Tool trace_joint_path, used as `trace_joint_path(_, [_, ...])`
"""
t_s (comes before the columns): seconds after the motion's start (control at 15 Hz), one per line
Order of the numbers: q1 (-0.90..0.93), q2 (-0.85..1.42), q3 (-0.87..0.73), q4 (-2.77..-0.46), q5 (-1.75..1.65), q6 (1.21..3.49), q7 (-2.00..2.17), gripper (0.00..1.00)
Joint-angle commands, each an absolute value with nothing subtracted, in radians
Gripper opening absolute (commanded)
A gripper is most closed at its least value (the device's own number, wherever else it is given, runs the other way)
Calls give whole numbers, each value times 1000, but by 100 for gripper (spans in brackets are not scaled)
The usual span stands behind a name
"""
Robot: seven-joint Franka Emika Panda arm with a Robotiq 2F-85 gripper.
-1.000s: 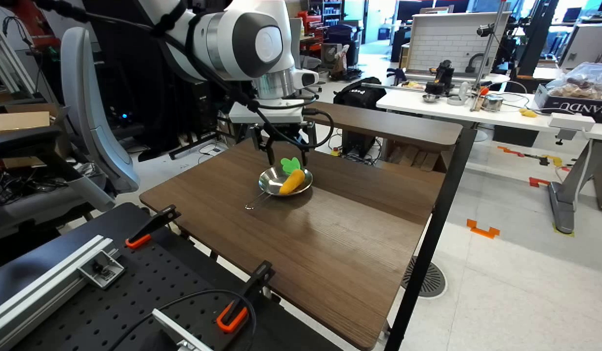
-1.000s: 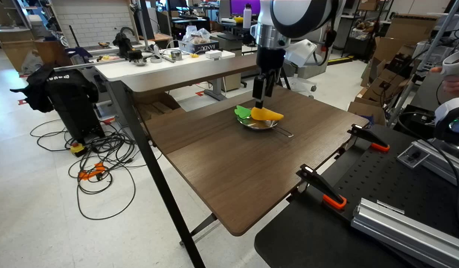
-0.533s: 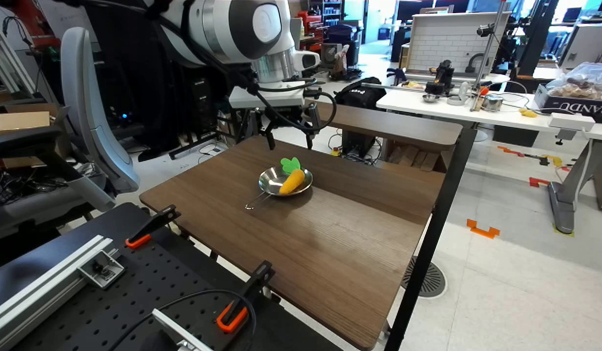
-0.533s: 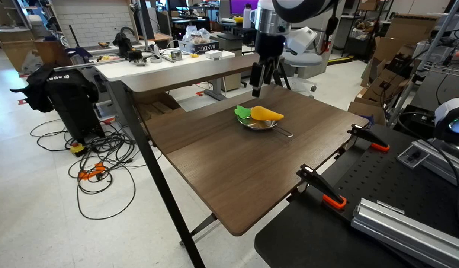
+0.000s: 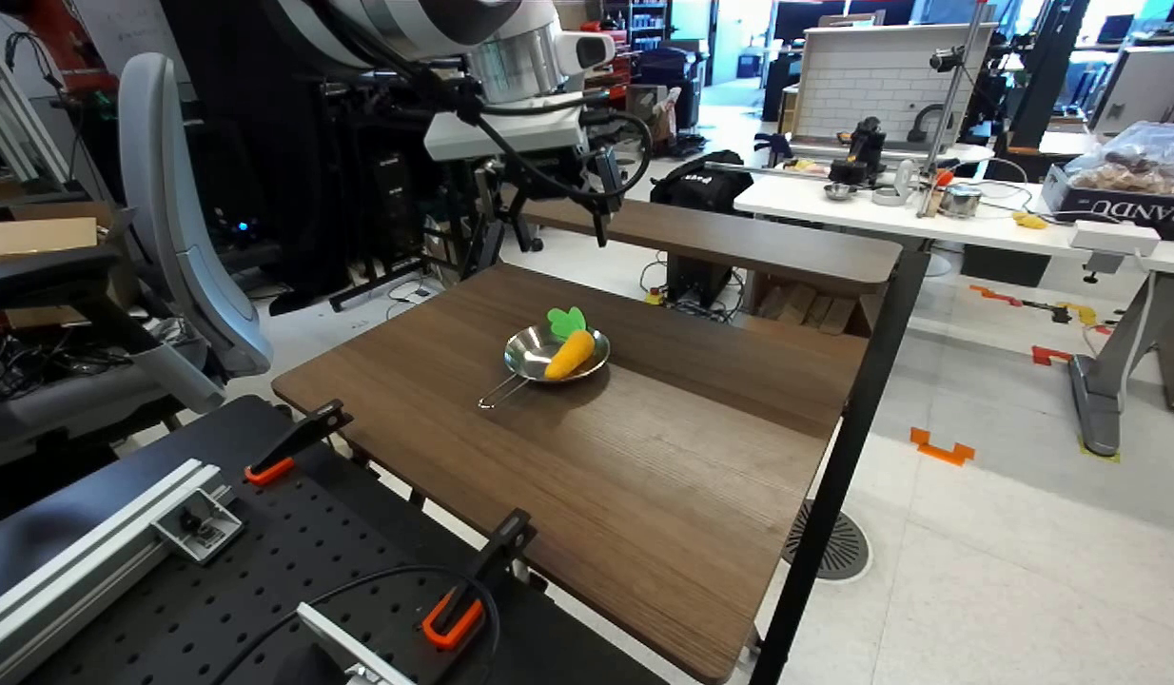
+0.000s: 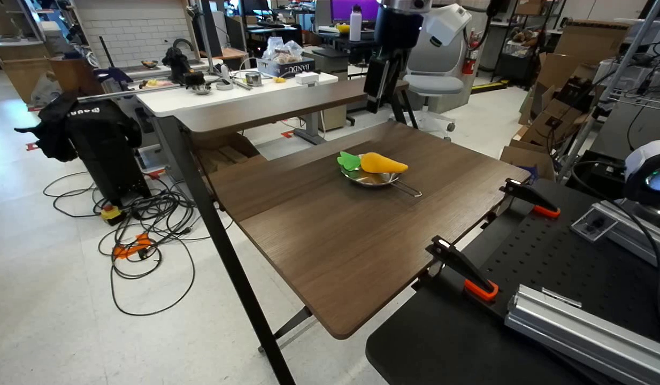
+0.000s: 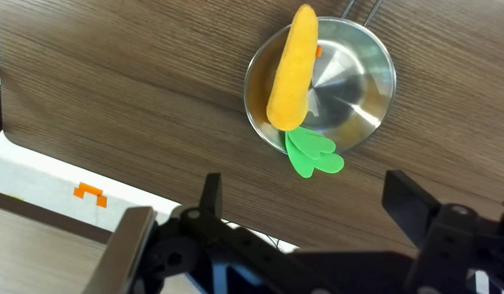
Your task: Put the carrot plush toy on the pan
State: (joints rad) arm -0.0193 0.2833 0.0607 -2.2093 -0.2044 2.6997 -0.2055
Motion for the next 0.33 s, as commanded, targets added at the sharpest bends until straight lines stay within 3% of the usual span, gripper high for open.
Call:
trace_joint_path(0.0, [-12, 192, 55, -2283, -188, 2716, -215, 100])
trace_joint_path(0.27, [-12, 151, 55, -2316, -182, 2717, -218, 100])
